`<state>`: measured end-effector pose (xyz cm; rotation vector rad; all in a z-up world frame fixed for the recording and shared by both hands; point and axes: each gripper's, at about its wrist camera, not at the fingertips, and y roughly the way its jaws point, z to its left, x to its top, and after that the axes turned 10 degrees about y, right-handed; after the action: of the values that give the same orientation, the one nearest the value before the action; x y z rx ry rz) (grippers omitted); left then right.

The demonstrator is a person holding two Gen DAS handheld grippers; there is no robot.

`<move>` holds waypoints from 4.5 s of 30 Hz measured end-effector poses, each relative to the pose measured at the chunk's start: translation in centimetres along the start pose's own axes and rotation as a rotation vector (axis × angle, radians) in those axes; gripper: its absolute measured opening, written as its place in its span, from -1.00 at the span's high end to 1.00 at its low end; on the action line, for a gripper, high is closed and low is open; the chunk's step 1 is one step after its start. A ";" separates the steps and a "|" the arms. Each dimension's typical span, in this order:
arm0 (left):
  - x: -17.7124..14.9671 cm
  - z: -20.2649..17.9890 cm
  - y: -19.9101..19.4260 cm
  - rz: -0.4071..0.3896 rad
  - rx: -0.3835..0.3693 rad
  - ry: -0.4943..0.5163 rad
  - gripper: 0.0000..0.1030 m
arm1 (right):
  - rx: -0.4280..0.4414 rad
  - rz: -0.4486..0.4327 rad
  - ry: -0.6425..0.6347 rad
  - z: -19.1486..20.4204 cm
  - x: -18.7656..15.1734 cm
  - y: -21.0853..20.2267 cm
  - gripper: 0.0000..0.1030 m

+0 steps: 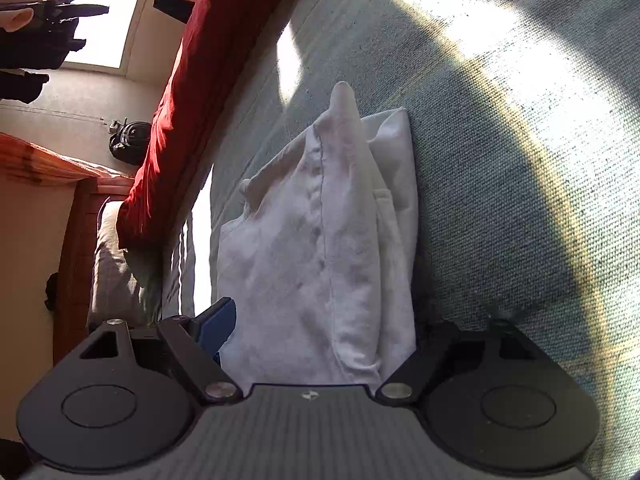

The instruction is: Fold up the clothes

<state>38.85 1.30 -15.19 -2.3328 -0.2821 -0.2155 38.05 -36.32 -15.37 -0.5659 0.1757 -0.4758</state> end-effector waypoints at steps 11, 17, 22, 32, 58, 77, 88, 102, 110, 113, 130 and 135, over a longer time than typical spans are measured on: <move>-0.8 -2.2 0.1 -0.027 0.121 0.098 -0.21 | -0.034 -0.044 0.015 -0.5 0.2 0.4 -0.15; -1.3 -3.0 0.1 -0.033 0.195 0.160 -0.09 | -0.064 -0.043 0.038 -1.4 0.3 0.4 0.39; -2.4 -4.6 0.5 -0.071 0.296 0.198 -0.05 | -0.109 -0.035 -0.017 -0.7 0.3 0.6 0.45; -2.5 -6.9 0.4 -0.112 0.420 0.205 0.26 | -0.181 -0.069 -0.094 1.2 -0.6 0.5 0.52; -6.7 -3.6 -15.6 -0.180 0.456 0.224 0.60 | -0.217 0.020 -0.353 15.4 -13.7 4.8 0.56; -11.7 8.7 -31.6 -0.199 0.692 0.108 0.60 | -0.175 0.293 -0.396 23.8 -28.1 18.9 0.53; -13.0 13.0 -34.9 -0.228 0.735 0.063 0.60 | -0.202 0.360 -0.463 26.5 -32.3 24.3 0.52; -12.7 15.6 -35.8 -0.241 0.768 0.070 0.60 | -0.224 0.394 -0.485 27.0 -33.9 27.2 0.49; -12.5 16.4 -35.6 -0.235 0.782 0.084 0.60 | -0.228 0.413 -0.480 26.7 -34.4 27.9 0.45; -12.6 16.8 -35.5 -0.231 0.785 0.075 0.60 | -0.234 0.422 -0.475 26.6 -34.6 28.2 0.44; -13.0 16.9 -35.9 -0.238 0.881 0.082 0.27 | -0.353 0.425 -0.512 26.4 -34.4 28.8 -0.08; -13.4 14.2 -36.9 -0.271 0.973 0.190 0.29 | -0.381 0.348 -0.506 26.0 -31.7 26.8 -0.17</move>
<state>17.13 34.94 -3.25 -1.3010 -0.4780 -0.3365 27.98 10.93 -7.58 -0.9897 -0.1240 0.0522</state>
